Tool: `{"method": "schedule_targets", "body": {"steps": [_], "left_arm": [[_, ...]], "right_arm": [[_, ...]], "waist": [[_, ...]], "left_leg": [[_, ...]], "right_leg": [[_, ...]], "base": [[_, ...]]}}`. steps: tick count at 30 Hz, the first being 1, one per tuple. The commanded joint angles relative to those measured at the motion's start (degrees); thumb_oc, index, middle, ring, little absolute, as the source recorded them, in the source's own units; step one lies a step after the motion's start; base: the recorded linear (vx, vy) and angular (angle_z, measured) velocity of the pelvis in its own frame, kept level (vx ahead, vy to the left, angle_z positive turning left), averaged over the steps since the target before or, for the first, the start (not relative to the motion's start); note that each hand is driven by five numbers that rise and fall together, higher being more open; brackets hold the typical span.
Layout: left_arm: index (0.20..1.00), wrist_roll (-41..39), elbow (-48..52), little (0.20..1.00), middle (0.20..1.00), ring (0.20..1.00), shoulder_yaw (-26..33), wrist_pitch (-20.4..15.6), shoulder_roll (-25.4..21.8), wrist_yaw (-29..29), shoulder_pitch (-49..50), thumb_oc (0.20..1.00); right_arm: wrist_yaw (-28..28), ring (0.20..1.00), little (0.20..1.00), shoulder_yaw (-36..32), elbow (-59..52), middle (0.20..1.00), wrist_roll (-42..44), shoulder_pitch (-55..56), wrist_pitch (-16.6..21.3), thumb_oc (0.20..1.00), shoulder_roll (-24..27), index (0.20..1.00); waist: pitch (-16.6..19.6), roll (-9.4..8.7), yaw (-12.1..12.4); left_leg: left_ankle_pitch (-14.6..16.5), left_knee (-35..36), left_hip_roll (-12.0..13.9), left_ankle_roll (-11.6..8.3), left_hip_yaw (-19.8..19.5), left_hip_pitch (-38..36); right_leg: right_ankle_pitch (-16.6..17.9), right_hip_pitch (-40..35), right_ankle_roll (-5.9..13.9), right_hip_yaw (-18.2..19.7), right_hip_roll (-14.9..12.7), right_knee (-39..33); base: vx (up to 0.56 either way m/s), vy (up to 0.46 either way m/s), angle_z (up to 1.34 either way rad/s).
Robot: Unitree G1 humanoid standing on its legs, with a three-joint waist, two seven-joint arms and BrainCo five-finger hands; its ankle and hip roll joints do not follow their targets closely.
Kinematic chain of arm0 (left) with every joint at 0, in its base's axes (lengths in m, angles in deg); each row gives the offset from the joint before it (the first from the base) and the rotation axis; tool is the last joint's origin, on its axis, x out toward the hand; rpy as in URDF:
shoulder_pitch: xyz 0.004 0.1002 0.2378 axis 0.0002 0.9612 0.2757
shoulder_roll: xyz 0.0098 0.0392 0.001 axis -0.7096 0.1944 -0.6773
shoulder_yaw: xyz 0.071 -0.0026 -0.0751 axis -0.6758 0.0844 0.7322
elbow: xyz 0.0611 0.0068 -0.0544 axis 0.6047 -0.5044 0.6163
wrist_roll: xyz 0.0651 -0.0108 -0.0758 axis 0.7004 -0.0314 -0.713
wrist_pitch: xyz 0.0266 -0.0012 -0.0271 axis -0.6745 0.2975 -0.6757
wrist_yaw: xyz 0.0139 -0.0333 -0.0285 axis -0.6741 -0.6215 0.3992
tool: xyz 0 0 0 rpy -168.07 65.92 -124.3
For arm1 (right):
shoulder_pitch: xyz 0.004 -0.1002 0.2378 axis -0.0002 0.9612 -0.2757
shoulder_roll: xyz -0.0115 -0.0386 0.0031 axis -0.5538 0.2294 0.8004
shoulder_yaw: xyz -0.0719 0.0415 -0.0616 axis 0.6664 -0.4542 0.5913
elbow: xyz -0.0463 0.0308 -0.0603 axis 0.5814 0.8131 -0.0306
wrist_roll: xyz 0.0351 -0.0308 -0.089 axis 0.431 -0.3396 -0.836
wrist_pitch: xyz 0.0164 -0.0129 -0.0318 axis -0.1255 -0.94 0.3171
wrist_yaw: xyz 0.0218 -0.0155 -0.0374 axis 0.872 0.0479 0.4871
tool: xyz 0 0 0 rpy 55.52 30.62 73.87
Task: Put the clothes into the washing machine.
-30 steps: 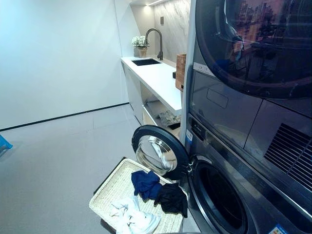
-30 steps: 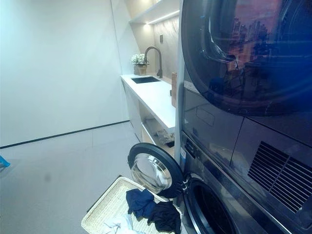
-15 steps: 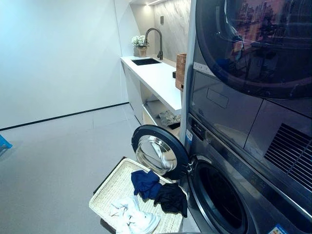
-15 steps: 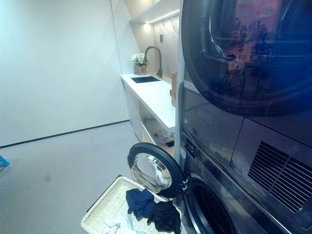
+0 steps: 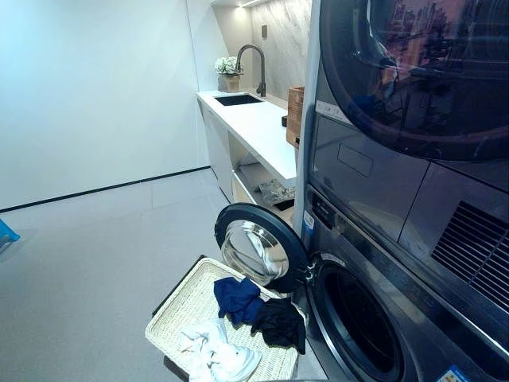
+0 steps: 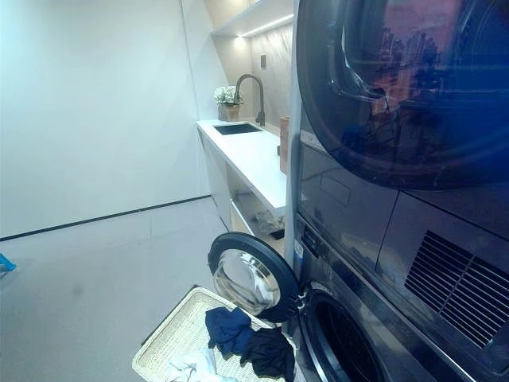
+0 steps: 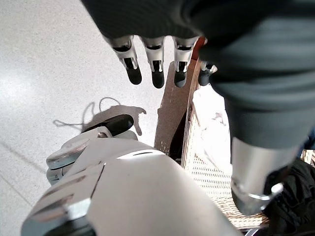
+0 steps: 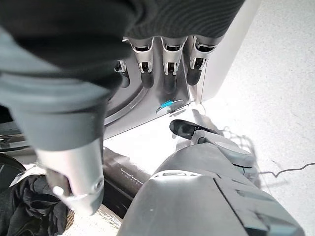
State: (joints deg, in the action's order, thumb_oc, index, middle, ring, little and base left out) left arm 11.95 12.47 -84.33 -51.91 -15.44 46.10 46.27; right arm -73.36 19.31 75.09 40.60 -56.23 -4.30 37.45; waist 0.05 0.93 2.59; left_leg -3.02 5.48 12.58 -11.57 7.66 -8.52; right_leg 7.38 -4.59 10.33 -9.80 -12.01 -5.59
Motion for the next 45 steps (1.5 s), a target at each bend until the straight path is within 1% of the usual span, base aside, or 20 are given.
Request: {"method": "schedule_targets", "body": {"steps": [1,5,8,10,11,12,13,17,18,19,21,23,27,28,30,35,39,41,43,45], "left_arm": [[1.0,-3.12,0.59,1.0,1.0,1.0,-0.03,-2.33,-1.3,-1.29,-6.03,1.0],[1.0,-9.3,2.34,1.0,1.0,1.0,-0.42,-4.82,-1.8,-3.13,-7.98,1.0],[1.0,-16.02,4.92,1.0,1.0,1.0,-1.59,-9.92,-1.76,-6.76,-13.42,1.0],[1.0,-18.7,6.11,1.0,1.0,1.0,-1.47,-12.73,-1.81,-9.12,-15.63,1.0],[1.0,-18.7,6.11,1.0,1.0,1.0,-1.47,-12.73,-1.81,-9.12,-15.63,1.0],[1.0,-19.77,9.33,1.0,1.0,1.0,-0.48,-16.36,-2.68,-13.29,-17.68,1.0],[1.0,-20.36,10.5,1.0,1.0,1.0,-0.28,-17.37,-3.03,-14.64,-18.59,1.0],[1.0,-13.99,15.17,1.0,1.0,1.0,-0.59,-21.09,-5.25,-24.66,-23.58,1.0],[1.0,-13.99,15.17,1.0,1.0,1.0,-0.59,-21.09,-5.25,-24.66,-23.58,1.0],[1.0,-10.08,17.93,1.0,1.0,1.0,-1.58,-20.52,-7.34,-29.75,-27.28,1.0],[1.0,-8.43,18.71,1.0,1.0,1.0,-2.1,-20.32,-7.99,-31.58,-28.35,1.0],[1.0,-2.64,20.98,1.0,1.0,1.0,-3.95,-19.52,-11.01,-36.75,-32.38,1.0],[1.0,2.26,21.81,1.0,1.0,1.0,-5.79,-18.15,-13.51,-39.1,-35.46,1.0],[1.0,6.8,21.86,1.0,1.0,1.0,-7.26,-17.32,-14.46,-40.39,-36.66,1.0],[1.0,10.89,22.59,1.0,1.0,1.0,-8.95,-16.43,-15.63,-41.95,-37.66,1.0],[1.0,16.2,22.09,1.0,1.0,1.0,-12.24,-15.14,-17.38,-42.84,-39.89,1.0],[1.0,23.35,21.23,1.0,1.0,1.0,-16.6,-13.18,-19.48,-42.31,-42.26,1.0],[1.0,23.97,20.67,1.0,1.0,1.0,-17.47,-12.65,-19.85,-41.77,-42.95,1.0],[1.0,25.02,19.26,1.0,1.0,1.0,-20.17,-10.35,-20.89,-41.3,-44.68,1.0],[1.0,25.39,18.97,1.0,1.0,1.0,-20.61,-10.34,-21.12,-41.29,-44.95,1.0]], "right_arm": [[0.82,1.0,1.0,0.03,-0.39,1.0,1.66,-7.02,1.81,1.0,0.36,1.0],[0.21,1.0,1.0,0.83,-3.93,1.0,4.3,-9.68,2.53,1.0,1.3,1.0],[-0.65,1.0,1.0,1.58,-5.98,1.0,6.1,-14.55,4.62,1.0,2.79,1.0],[-1.29,1.0,1.0,1.83,-6.47,1.0,6.68,-16.25,5.5,1.0,3.2,1.0],[-1.29,1.0,1.0,1.83,-6.47,1.0,6.68,-16.25,5.5,1.0,3.2,1.0],[-2.32,1.0,1.0,1.91,-7.54,1.0,7.96,-18.17,6.17,1.0,3.88,1.0],[-2.53,1.0,1.0,2.01,-7.84,1.0,8.63,-18.96,6.45,1.0,4.23,1.0],[-3.35,1.0,1.0,3.0,-8.66,1.0,10.86,-23.09,7.21,1.0,5.72,1.0],[-3.35,1.0,1.0,3.0,-8.66,1.0,10.86,-23.09,7.21,1.0,5.72,1.0],[-3.77,1.0,1.0,4.01,-9.31,1.0,12.28,-25.74,7.34,1.0,6.83,1.0],[-3.88,1.0,1.0,4.37,-9.52,1.0,12.93,-26.47,7.43,1.0,7.11,1.0],[-4.29,1.0,1.0,5.61,-11.2,1.0,14.97,-29.04,8.14,1.0,7.89,1.0],[-4.25,1.0,1.0,6.38,-13.03,1.0,16.55,-31.05,8.75,1.0,8.67,1.0],[-4.38,1.0,1.0,6.7,-14.26,1.0,16.96,-31.78,8.66,1.0,8.83,1.0],[-4.44,1.0,1.0,6.93,-16.16,1.0,17.42,-32.54,8.36,1.0,9.59,1.0],[-3.68,1.0,1.0,7.5,-18.12,1.0,17.15,-34.22,8.42,1.0,11.2,1.0],[-3.32,1.0,1.0,8.81,-21.55,1.0,15.98,-35.66,7.86,1.0,13.14,1.0],[-3.22,1.0,1.0,9.21,-22.06,1.0,15.97,-36.11,7.86,1.0,13.54,1.0],[-2.99,1.0,1.0,10.18,-23.5,1.0,16.51,-37.12,8.19,1.0,14.47,1.0],[-3.03,1.0,1.0,10.3,-23.82,1.0,16.62,-37.28,8.26,1.0,14.64,1.0]], "waist": [[-5.02,-1.47,0.87],[-7.53,-1.04,0.88],[-12.92,-0.41,0.65],[-14.96,-0.26,0.56],[-14.96,-0.26,0.56],[-17.43,-0.02,0.39],[-18.35,0.02,0.3],[-22.41,-0.09,0.09],[-22.41,-0.09,0.09],[-24.84,-0.33,0.07],[-25.45,-0.43,0.1],[-28.0,-1.47,0.24],[-29.83,-2.33,0.33],[-29.84,-2.61,0.24],[-29.85,-2.61,0.03],[-29.85,-2.23,-0.49],[-29.85,-1.65,-1.34],[-29.85,-1.55,-1.52],[-29.85,-1.22,-2.18],[-29.85,-1.15,-2.31]], "left_leg": [[3.7,-0.48,-1.96,3.8,0.16,-1.72],[2.89,-0.49,-1.83,3.88,-0.27,0.87],[1.96,-1.38,-2.34,4.05,-1.32,6.24],[1.51,-1.6,-2.89,4.28,-1.91,8.51],[1.51,-1.6,-2.89,4.28,-1.91,8.51],[1.23,-2.02,-3.44,4.49,-2.4,11.27],[1.11,-2.32,-3.59,4.57,-2.62,12.45],[0.57,-4.86,-3.83,4.64,-3.36,18.08],[0.57,-4.86,-3.83,4.64,-3.36,18.08],[0.29,-7.25,-3.93,4.63,-4.35,22.15],[0.21,-7.81,-3.99,4.67,-4.7,23.27],[-0.19,-9.33,-4.22,4.71,-5.94,27.09],[-0.79,-9.94,-4.25,4.73,-6.51,29.8],[-1.01,-10.12,-4.26,4.7,-6.66,31.32],[-1.19,-10.21,-4.45,4.66,-6.89,33.07],[-1.65,-11.36,-4.83,4.51,-7.26,36.91],[-1.96,-12.88,-5.25,4.2,-7.73,40.8],[-2.07,-13.13,-5.32,4.18,-7.74,41.62],[-2.36,-14.12,-5.59,4.11,-8.06,44.25],[-2.38,-14.44,-5.67,4.07,-8.12,44.88]], "right_leg": [[-2.37,-1.68,1.79,-0.22,-3.46,0.87],[-2.07,1.91,1.66,0.64,-3.65,2.18],[-1.0,8.15,1.26,2.06,-3.75,3.79],[-0.52,10.11,1.06,2.69,-3.63,3.97],[-0.52,10.11,1.06,2.69,-3.63,3.97],[-0.32,12.89,0.89,3.38,-3.69,4.52],[-0.28,14.27,0.81,3.63,-3.68,5.03],[0.04,20.48,0.34,4.19,-3.62,8.03],[0.04,20.48,0.34,4.19,-3.62,8.03],[0.05,24.67,0.14,4.68,-3.63,10.69],[0.05,25.78,0.11,4.87,-3.56,11.33],[0.21,29.47,0.15,5.18,-3.06,12.99],[0.54,32.05,0.26,4.91,-2.52,13.95],[0.75,33.4,0.32,4.75,-2.22,14.08],[1.12,35.18,0.49,4.6,-1.96,14.08],[1.58,38.77,0.56,4.54,-1.78,14.9],[1.91,42.79,0.68,4.76,-1.54,16.18],[2.0,43.65,0.66,4.72,-1.49,16.45],[2.24,46.37,0.64,5.04,-1.14,17.34],[2.27,47.01,0.64,5.09,-1.09,17.59]], "base": [[0.06,-0.013,0.01],[-0.02,0.022,0.0],[-0.26,0.059,0.01],[-0.15,0.031,0.09],[-0.12,0.066,0.08],[-0.14,0.078,0.05],[-0.2,0.099,-0.02],[-0.13,0.036,-0.04],[-0.17,0.027,-0.01],[-0.14,0.018,0.0],[-0.11,0.006,-0.02],[-0.15,-0.063,0.0],[-0.09,-0.054,0.0],[-0.04,-0.036,-0.02],[-0.04,-0.008,-0.01],[-0.04,0.032,-0.02],[-0.02,0.042,0.01],[-0.02,0.031,-0.04],[-0.03,0.027,-0.04],[0.0,0.0,0.0]]}}
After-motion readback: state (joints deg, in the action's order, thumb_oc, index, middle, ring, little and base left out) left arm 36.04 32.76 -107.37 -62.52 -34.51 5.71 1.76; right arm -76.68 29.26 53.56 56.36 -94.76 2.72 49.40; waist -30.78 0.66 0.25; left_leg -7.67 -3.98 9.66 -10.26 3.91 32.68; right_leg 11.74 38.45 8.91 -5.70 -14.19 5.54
